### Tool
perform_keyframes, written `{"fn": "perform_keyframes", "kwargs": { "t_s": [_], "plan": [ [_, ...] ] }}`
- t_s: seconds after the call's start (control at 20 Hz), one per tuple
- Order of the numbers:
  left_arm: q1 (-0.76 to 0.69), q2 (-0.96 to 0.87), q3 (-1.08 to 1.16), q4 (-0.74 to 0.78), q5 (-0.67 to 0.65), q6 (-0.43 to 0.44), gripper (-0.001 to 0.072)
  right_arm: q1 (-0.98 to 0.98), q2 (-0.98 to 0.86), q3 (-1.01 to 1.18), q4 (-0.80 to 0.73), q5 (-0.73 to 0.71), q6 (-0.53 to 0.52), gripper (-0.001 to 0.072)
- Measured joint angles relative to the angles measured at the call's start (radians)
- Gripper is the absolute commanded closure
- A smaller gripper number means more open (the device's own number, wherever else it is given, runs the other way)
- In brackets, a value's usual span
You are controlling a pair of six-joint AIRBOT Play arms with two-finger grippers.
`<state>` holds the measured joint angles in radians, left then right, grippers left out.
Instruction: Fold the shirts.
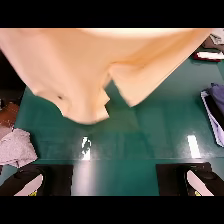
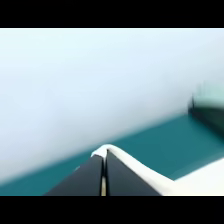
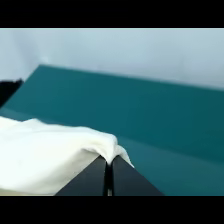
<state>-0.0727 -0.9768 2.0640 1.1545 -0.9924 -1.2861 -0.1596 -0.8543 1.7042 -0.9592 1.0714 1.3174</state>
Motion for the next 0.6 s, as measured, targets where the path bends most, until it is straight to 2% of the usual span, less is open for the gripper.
{"fn": "perform_keyframes", "kwargs": {
  "t_s": [0.3,0.6],
  "plan": [
    [0.0,0.198,0.024,0.004,0.211,-0.018,0.0686,-0.193,0.082,0.253,0.001,0.0,0.006,0.07],
    [0.0,0.195,0.032,0.0,0.274,-0.023,0.0686,-0.286,0.005,0.371,0.003,0.13,0.115,0.07]
  ]
}}
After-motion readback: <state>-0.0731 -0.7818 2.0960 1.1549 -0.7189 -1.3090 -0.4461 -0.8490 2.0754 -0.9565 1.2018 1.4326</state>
